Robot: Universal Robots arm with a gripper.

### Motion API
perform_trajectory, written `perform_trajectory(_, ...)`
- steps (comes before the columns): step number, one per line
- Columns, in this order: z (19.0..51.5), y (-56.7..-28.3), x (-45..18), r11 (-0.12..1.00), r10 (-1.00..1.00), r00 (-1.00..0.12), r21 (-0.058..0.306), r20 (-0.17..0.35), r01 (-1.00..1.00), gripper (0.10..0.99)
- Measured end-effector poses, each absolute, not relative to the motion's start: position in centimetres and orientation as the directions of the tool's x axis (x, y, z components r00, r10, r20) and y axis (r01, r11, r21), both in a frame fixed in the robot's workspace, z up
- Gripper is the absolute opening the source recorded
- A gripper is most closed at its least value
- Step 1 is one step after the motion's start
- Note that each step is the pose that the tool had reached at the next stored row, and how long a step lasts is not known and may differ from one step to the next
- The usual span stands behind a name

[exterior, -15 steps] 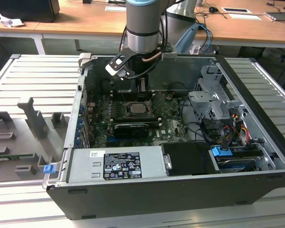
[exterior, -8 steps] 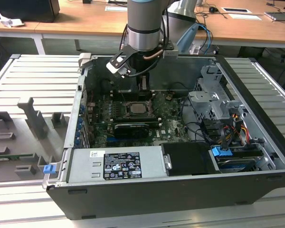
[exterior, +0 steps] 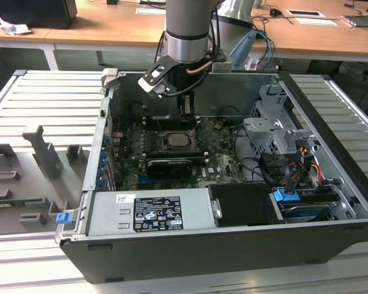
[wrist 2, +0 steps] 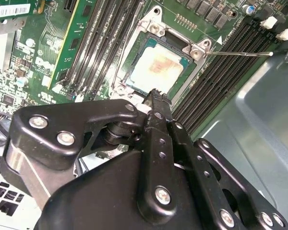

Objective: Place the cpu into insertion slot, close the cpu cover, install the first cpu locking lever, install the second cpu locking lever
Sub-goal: 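Close the cpu cover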

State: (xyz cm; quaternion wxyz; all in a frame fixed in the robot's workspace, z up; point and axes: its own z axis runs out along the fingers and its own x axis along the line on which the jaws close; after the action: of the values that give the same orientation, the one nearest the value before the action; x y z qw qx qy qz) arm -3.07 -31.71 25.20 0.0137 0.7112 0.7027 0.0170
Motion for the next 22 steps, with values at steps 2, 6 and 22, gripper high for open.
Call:
perform_trajectory(2, 25.2, -31.7, -3.1, -0.012, 1.0, 0.012, 0.043, 0.004, 0.999, 0.106)
perform_trajectory(6, 25.2, -31.7, -3.1, -0.012, 1.0, 0.012, 0.043, 0.003, 0.999, 0.106)
perform_trajectory(22, 26.3, -31.7, -3.1, -0.012, 1.0, 0.012, 0.044, -0.004, 0.999, 0.106)
